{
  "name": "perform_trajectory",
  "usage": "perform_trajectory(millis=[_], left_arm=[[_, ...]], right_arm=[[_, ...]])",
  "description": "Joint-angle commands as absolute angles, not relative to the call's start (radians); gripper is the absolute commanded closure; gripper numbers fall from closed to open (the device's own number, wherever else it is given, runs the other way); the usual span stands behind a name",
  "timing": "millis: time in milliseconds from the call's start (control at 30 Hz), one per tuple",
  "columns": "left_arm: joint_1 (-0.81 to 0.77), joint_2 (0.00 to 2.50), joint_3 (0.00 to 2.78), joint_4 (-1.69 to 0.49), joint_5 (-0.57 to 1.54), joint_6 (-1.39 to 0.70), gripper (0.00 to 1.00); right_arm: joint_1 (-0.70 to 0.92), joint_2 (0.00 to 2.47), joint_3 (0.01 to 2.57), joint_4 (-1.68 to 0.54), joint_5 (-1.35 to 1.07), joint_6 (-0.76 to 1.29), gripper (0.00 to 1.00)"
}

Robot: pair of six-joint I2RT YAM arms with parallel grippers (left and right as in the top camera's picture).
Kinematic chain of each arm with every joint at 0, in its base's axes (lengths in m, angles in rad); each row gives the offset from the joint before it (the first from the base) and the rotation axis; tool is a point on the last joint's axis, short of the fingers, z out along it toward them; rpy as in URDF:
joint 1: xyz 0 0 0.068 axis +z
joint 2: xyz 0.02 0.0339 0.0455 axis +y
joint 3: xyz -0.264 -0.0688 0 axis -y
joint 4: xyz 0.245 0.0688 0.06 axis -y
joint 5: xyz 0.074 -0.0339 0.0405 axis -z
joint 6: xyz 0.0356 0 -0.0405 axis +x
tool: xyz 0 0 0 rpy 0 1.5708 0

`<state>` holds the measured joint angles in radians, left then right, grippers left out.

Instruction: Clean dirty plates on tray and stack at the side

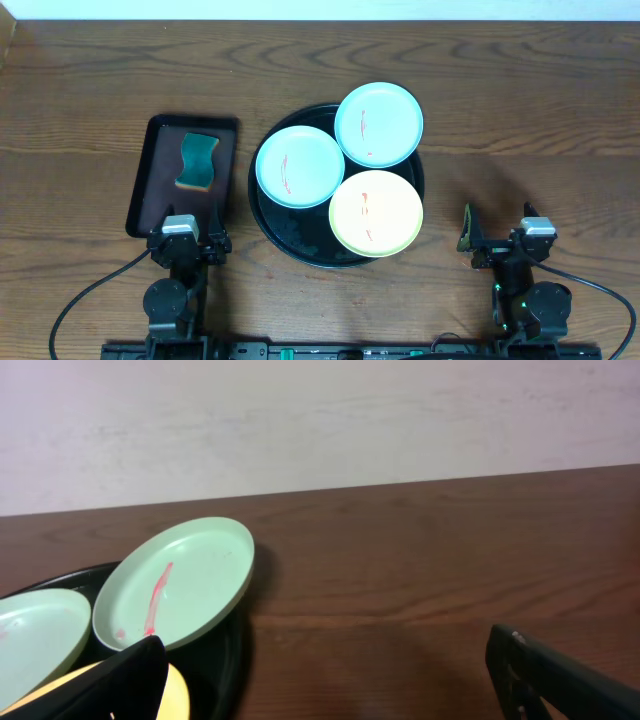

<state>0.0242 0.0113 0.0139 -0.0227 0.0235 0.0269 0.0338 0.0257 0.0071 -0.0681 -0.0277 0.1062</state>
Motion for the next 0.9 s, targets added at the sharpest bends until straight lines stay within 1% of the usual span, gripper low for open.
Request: perform_trajectory(millis=[0,433,667,867], left_arm=[[0.021,0.012,0.004,-0.071,0.007,0.038,0.25],[0.021,0.012,0.004,-0.067,0.007,0.038,0.25],[0.021,0.014,0.012,0.000,0.010,0.031,0.25],[0.021,0.099,0.094,0.001,0.012,-0.031,0.25]], right_arm=[[0.024,0.027,0.006,-0.072,-0.034,0.118,0.01],[0.024,0.027,0.006,-0.064,-0.034,0.118,0.01],[0.024,0.027,0.007,-0.060,-0.039,0.157,0.01],[0.024,0.036,0.047,-0.060,-0.080,0.183,0.01]])
